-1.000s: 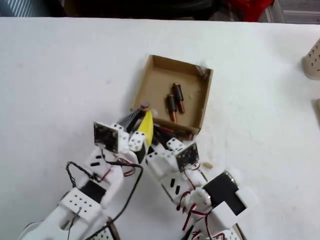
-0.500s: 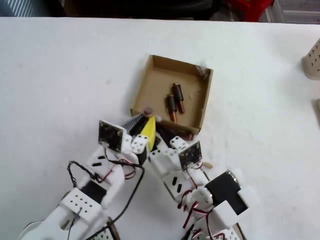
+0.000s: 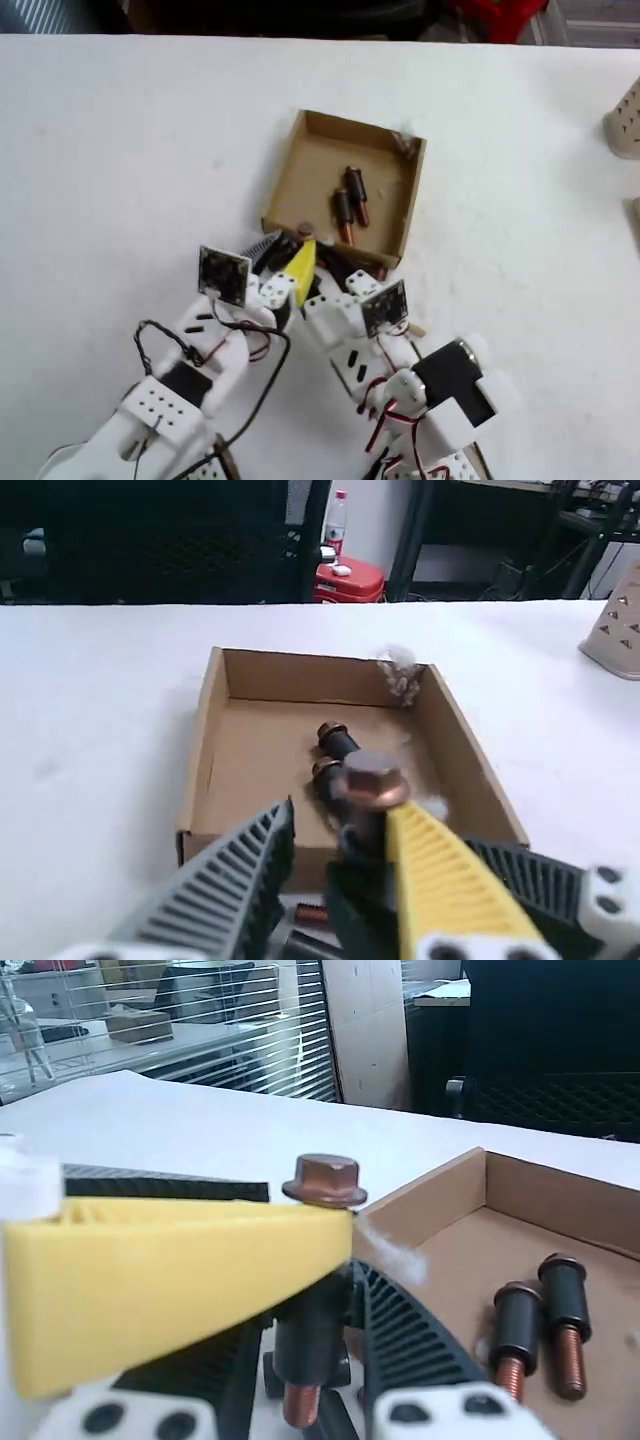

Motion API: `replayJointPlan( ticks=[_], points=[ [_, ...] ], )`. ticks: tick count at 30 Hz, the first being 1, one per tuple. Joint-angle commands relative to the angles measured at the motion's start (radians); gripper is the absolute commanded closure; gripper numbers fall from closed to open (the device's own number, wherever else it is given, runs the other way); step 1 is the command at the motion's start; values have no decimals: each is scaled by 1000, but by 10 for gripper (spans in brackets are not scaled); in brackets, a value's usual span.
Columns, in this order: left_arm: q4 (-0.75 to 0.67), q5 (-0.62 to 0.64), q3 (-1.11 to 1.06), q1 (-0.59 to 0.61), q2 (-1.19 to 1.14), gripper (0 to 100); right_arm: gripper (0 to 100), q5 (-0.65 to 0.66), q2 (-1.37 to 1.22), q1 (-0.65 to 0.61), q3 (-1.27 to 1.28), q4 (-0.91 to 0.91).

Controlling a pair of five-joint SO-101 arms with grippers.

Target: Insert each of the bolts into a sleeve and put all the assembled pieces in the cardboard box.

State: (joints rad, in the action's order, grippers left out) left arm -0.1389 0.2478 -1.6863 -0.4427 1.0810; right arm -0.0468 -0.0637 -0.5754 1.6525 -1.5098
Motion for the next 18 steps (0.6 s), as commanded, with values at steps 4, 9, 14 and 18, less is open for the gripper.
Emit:
replayJointPlan(
  ticks=[4, 9, 14, 18],
  points=[
    [54, 8, 2, -7, -8, 592, 982, -12, 5, 18, -25, -4],
    [5, 77, 8, 21, -7, 590, 982, -12, 5, 18, -25, -2],
    [-117, 114, 3, 51, -7, 592, 982, -12, 5, 18, -26, -2],
    [-201, 135, 5, 44, -7, 592, 982, -12, 1, 16, -28, -2]
  ],
)
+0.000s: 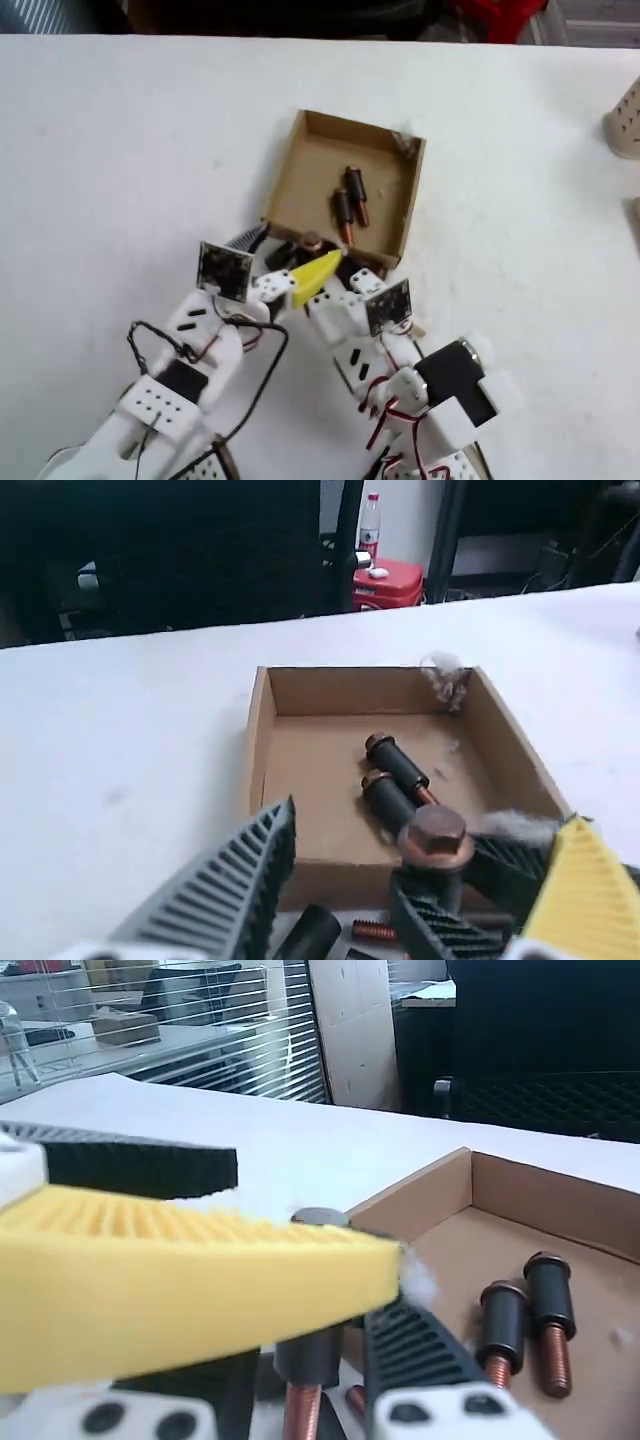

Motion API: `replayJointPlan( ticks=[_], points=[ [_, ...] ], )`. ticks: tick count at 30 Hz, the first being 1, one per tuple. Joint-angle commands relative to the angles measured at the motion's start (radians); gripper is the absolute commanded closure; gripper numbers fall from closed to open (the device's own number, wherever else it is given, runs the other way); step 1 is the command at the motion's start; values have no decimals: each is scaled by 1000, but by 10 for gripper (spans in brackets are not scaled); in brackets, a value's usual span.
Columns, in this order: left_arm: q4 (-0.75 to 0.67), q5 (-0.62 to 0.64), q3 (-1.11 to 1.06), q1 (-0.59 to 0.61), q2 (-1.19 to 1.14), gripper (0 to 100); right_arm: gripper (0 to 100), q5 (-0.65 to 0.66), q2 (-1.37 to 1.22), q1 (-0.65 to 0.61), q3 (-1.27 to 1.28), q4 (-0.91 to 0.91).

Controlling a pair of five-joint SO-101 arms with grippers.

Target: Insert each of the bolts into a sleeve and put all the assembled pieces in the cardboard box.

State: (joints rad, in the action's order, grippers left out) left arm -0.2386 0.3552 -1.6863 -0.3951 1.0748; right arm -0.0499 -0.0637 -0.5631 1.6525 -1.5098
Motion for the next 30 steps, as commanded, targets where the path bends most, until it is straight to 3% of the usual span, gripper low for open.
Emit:
replayJointPlan(
  ticks=[1, 6, 13, 19, 25, 28, 30],
  points=[
    [-132, 28, 6, -4, -1, 593, 982, -9, 1, 4, -28, -2],
    [-288, 77, 6, 4, -1, 634, 982, -9, 1, 4, -28, -2],
    [-499, 78, 6, 111, -1, 981, 982, -9, 1, 4, -28, -2],
    [-526, 78, 2, 252, -1, 925, 982, -9, 1, 4, -28, -1],
    [-404, 78, 8, 328, 38, 925, 982, -9, 1, 4, -28, -1],
    [-189, 78, 15, 334, 168, 925, 982, -9, 1, 4, -28, -1],
    [38, 78, 37, 334, 292, 925, 982, -9, 1, 4, -28, -1]
  ],
)
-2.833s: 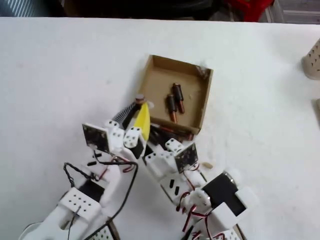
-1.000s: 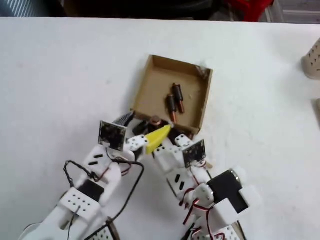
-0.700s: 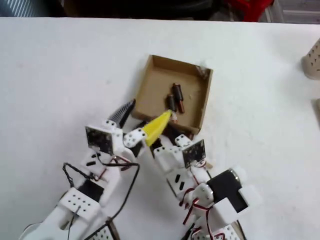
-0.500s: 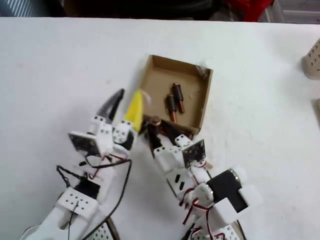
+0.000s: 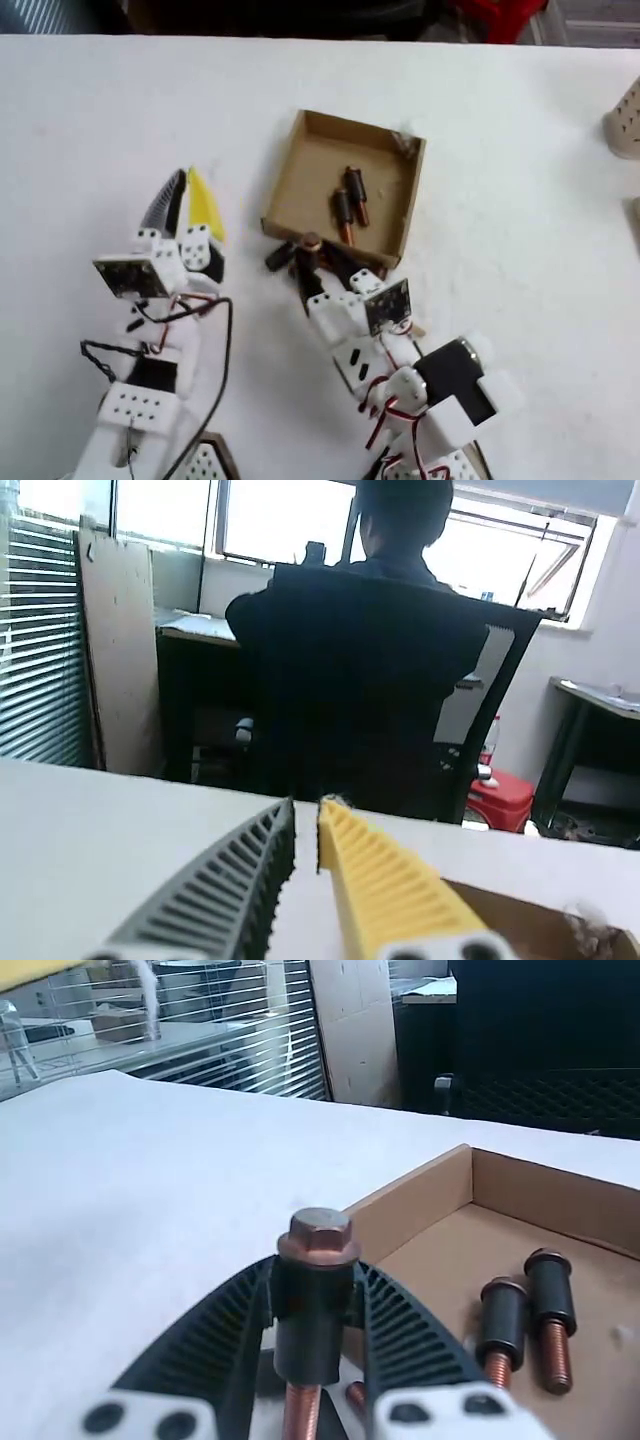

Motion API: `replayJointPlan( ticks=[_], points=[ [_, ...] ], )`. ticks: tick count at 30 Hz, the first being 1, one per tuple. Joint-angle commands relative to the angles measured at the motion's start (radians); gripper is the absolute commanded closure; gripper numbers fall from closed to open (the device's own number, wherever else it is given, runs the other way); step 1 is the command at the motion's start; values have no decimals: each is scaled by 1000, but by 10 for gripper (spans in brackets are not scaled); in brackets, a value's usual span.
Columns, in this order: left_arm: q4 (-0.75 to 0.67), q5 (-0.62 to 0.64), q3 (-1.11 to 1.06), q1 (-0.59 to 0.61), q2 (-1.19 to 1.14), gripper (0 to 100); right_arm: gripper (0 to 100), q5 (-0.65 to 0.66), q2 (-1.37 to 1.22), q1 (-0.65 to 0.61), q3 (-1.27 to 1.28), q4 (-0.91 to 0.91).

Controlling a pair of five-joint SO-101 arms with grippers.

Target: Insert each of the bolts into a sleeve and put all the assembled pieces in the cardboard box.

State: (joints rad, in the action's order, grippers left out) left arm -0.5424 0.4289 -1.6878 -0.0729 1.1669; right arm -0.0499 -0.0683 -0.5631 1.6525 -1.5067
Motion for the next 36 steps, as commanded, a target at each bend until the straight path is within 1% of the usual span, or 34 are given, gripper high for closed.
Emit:
replayJointPlan(
  ticks=[1, 4, 6, 8, 10, 14, 19, 21, 24, 28, 32, 34, 36],
  points=[
    [470, 5, 55, 12, 269, 925, 982, -9, 5, 4, -28, -4],
    [827, 3, 87, 12, 483, 924, 982, -9, 5, 4, -26, -4],
    [1017, 3, 87, 12, 628, 924, 982, -9, 5, 5, -26, -4],
    [1152, 2, 107, 13, 691, 923, 982, -9, 5, 5, -25, -4],
    [1238, -37, 123, 18, 650, 924, 982, -8, 5, 8, -25, -4],
    [1312, -138, 135, 91, 624, 924, 982, -2, 13, 13, -5, -5],
    [1398, -219, 132, 240, 624, 924, 982, -2, 15, 13, 11, -10],
    [1439, -261, 124, 282, 624, 924, 982, -2, 15, 13, 11, -8],
    [1479, -290, 72, 294, 624, 924, 982, -2, 15, 15, 11, -10],
    [1498, -290, -11, 295, 619, 924, 983, 0, 15, 28, 11, -10],
    [1594, -302, -6, 302, 624, 924, 983, 0, 70, 71, 14, -2],
    [1619, -374, -6, 302, 622, 924, 983, 0, 128, 93, 31, 4],
    [1623, -437, -6, 302, 622, 924, 983, 0, 191, 119, 28, 85]
  ],
)
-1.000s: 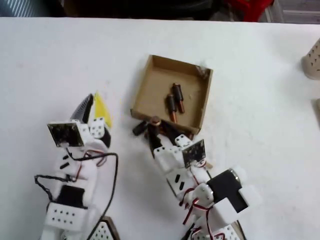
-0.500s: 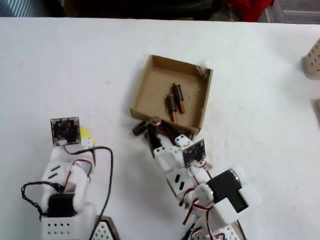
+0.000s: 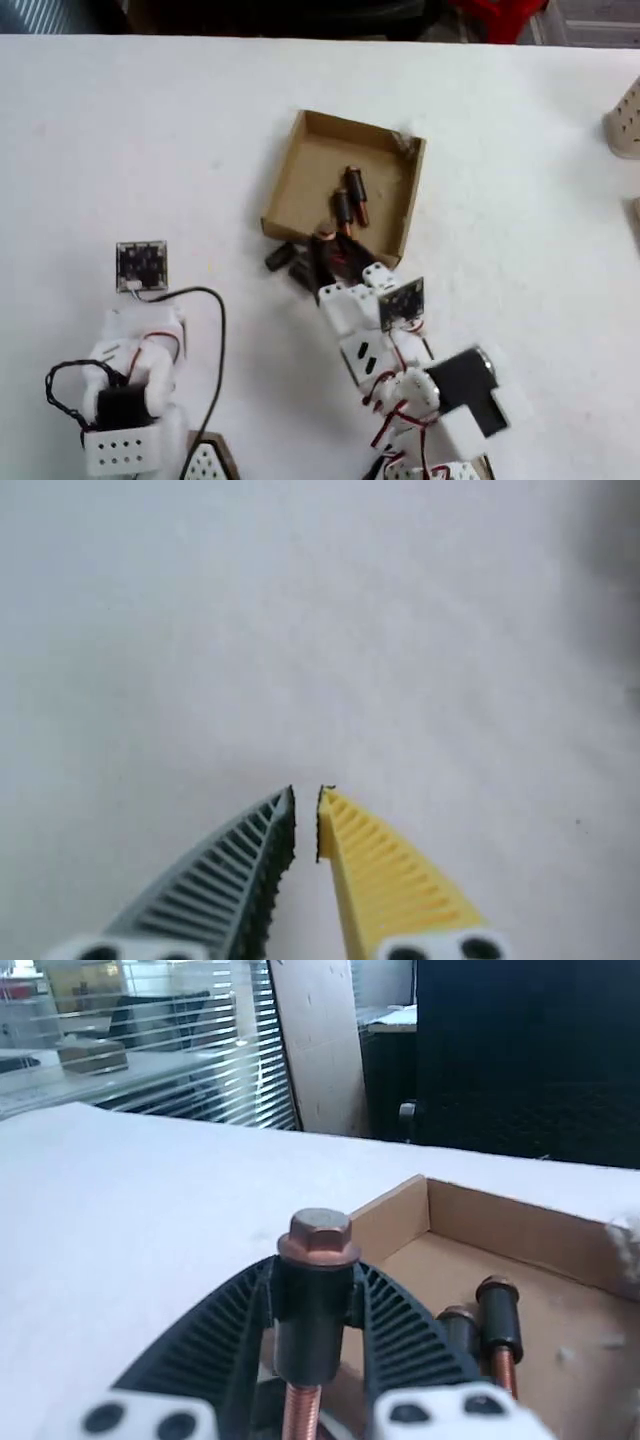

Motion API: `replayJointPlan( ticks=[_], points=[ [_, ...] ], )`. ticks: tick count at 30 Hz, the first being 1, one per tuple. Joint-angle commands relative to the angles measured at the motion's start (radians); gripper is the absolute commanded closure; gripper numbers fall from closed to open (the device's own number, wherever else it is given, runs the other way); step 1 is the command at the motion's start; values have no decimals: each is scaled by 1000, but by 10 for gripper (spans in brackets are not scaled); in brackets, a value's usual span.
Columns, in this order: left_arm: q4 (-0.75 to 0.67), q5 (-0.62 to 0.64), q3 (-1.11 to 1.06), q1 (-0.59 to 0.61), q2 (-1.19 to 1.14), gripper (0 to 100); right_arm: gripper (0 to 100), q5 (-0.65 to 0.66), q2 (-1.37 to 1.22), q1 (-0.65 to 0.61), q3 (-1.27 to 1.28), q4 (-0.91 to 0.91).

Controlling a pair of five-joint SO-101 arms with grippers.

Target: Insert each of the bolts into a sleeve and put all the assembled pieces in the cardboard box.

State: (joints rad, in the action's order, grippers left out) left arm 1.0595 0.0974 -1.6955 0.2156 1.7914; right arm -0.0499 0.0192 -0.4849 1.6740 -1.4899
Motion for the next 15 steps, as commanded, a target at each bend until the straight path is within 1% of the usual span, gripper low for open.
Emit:
replayJointPlan(
  ticks=[1, 5, 11, 15],
  points=[
    [23, -117, 2, 13, -2, 924, 983, 0, 140, 50, 5, 124],
    [26, -120, 2, 15, -2, 924, 983, 0, 335, 77, -21, 380],
    [26, -120, 2, 65, -2, 924, 982, 0, 668, 117, -143, 961],
    [26, -120, 2, 68, -2, 924, 981, 0, 863, 145, -216, 1256]
  ],
)
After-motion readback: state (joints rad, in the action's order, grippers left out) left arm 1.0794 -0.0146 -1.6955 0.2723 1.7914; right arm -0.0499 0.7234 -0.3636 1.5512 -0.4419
